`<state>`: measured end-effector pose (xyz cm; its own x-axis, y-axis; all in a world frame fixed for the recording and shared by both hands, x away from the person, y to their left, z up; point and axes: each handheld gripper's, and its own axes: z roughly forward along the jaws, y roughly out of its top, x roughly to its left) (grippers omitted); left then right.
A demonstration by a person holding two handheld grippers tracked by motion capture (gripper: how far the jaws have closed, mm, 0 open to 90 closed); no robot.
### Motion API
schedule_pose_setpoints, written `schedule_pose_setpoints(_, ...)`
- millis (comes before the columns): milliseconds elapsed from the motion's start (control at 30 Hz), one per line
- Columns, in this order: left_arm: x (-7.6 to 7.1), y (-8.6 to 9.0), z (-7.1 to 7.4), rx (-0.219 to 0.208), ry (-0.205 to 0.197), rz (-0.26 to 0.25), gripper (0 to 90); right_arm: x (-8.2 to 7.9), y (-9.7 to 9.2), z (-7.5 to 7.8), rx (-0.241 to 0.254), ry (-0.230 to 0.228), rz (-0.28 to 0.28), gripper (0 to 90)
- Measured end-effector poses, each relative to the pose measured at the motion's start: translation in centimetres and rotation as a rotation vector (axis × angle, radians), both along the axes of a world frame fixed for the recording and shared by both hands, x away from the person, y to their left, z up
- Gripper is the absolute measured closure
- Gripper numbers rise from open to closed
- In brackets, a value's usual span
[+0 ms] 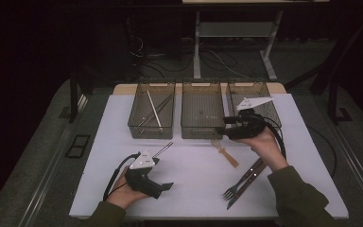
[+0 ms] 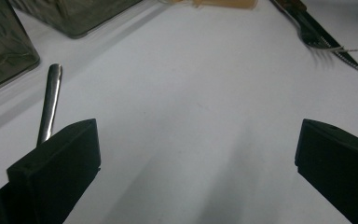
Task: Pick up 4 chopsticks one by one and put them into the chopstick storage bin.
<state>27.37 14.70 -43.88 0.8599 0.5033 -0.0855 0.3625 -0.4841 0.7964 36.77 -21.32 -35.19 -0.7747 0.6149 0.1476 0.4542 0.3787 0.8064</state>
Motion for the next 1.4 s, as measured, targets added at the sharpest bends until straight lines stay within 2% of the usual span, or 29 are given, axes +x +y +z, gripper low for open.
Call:
schedule_pose_setpoints(233,0.1,0.4,0.1,-0.024,0.007,0.012,0.0,-1.9,-2.7,-1.5,-0.018,0.017,-0.025,41.3)
schedule_pose_setpoints(467,-0.1,0.3,0.1,-0.019,0.006,0.008,0.0,-3.4,-5.3,-2.4,-0.040,0.031,-0.052,42.0)
schedule_pose_setpoints(567,-0.1,0.2,0.1,-0.013,0.007,0.006,0.0,-4.0,-6.3,-2.6,-0.031,0.044,-0.065,42.5)
schedule_pose_setpoints(633,-0.1,0.2,0.1,-0.014,0.006,0.004,0.0,-4.4,-6.9,-2.8,-0.033,0.051,-0.065,43.9)
schedule_pose_setpoints(833,-0.1,0.2,0.1,-0.011,0.007,0.004,0.0,-5.6,-8.7,-3.1,-0.079,0.065,-0.074,49.8)
schedule_pose_setpoints(1033,-0.1,0.1,0.0,-0.008,0.009,0.005,0.0,-6.5,-10.9,-3.5,-0.093,0.095,-0.091,53.7)
schedule_pose_setpoints(1267,-0.1,0.1,0.0,-0.007,0.008,0.005,0.0,-7.8,-13.0,-4.3,-0.190,0.121,-0.126,60.8)
schedule_pose_setpoints(1400,-0.1,0.1,0.0,-0.005,0.008,0.005,0.0,-8.3,-13.9,-4.7,-0.243,0.156,-0.142,65.0)
